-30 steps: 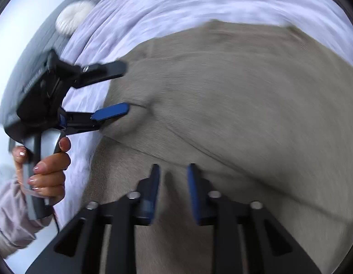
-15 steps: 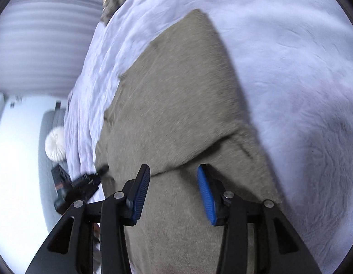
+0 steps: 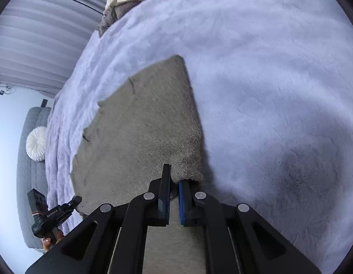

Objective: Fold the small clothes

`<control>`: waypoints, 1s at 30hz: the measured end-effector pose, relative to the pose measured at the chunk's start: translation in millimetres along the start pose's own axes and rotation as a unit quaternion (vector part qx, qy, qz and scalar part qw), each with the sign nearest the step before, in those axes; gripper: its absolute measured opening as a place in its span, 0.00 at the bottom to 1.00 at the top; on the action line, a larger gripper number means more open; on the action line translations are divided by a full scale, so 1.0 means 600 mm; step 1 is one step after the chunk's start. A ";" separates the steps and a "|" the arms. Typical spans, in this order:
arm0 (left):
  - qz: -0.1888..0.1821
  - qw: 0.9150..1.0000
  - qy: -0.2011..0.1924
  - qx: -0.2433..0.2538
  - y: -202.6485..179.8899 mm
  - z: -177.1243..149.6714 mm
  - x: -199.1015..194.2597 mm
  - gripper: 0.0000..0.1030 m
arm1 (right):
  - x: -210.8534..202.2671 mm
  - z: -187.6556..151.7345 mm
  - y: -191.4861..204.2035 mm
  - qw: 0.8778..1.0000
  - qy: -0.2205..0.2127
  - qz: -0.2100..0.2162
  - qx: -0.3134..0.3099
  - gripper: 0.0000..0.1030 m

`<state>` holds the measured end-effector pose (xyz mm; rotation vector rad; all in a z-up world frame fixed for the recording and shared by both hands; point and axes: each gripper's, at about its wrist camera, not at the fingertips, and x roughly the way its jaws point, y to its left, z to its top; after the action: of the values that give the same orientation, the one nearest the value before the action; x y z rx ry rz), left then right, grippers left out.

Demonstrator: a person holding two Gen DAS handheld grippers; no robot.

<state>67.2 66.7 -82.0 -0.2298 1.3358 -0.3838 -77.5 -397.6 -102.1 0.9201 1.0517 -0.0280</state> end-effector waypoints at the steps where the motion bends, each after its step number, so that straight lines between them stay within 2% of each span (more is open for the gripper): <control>1: 0.000 1.000 -0.008 0.000 0.000 -0.003 -0.006 0.10 | 0.001 -0.002 -0.003 1.000 -0.001 0.004 0.001 0.06; 4: 0.035 0.999 -0.020 0.009 -0.004 -0.008 -0.025 0.11 | -0.005 -0.009 0.003 1.000 -0.005 -0.008 -0.020 0.06; 8: 0.088 0.996 -0.009 0.021 -0.002 -0.013 -0.041 0.11 | -0.018 -0.017 0.012 0.999 0.002 -0.026 -0.032 0.09; 10: 0.089 0.996 -0.004 0.031 -0.006 -0.019 -0.048 0.11 | -0.031 -0.023 0.016 0.999 0.000 -0.035 -0.036 0.12; 12: 0.090 0.995 -0.005 0.037 -0.010 -0.021 -0.054 0.11 | -0.049 -0.032 0.021 0.998 -0.007 -0.052 -0.045 0.20; 13: 0.094 0.995 -0.009 0.042 -0.013 -0.023 -0.057 0.11 | -0.056 -0.036 0.026 0.997 -0.014 -0.059 -0.050 0.30; 14: 0.098 0.994 -0.015 0.046 -0.017 -0.023 -0.060 0.11 | -0.063 -0.039 0.031 0.996 -0.023 -0.062 -0.055 0.33; 18: 0.083 0.995 -0.032 0.054 -0.042 -0.014 -0.063 0.11 | -0.073 -0.041 0.059 0.992 -0.049 -0.077 -0.088 0.33; 20: 0.083 0.994 -0.032 0.056 -0.052 -0.010 -0.055 0.11 | -0.065 -0.038 0.075 0.989 -0.048 -0.083 -0.108 0.33; 22: 0.105 0.992 -0.033 0.067 -0.063 -0.011 -0.039 0.11 | -0.047 -0.036 0.090 0.984 -0.040 -0.110 -0.135 0.33; 24: 0.151 0.986 -0.020 0.070 -0.061 -0.012 -0.010 0.11 | -0.023 -0.035 0.093 0.978 -0.025 -0.135 -0.157 0.33; 25: 0.157 0.985 -0.011 0.065 -0.052 -0.014 0.001 0.11 | -0.008 -0.035 0.088 0.976 -0.010 -0.148 -0.159 0.31; 26: 0.147 0.987 -0.012 0.058 -0.044 -0.016 0.001 0.11 | 0.000 -0.035 0.083 0.976 -0.002 -0.149 -0.155 0.30; 28: 0.140 0.989 -0.016 0.050 -0.035 -0.018 -0.011 0.11 | -0.005 -0.037 0.079 0.977 -0.006 -0.144 -0.155 0.30; 30: 0.151 0.987 -0.015 0.050 -0.027 -0.023 -0.020 0.11 | -0.008 -0.042 0.078 0.977 -0.001 -0.144 -0.160 0.30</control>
<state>49.2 57.2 -68.0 0.0514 1.2951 -0.1898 -78.3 -352.5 -72.9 0.4725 1.1416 -0.0988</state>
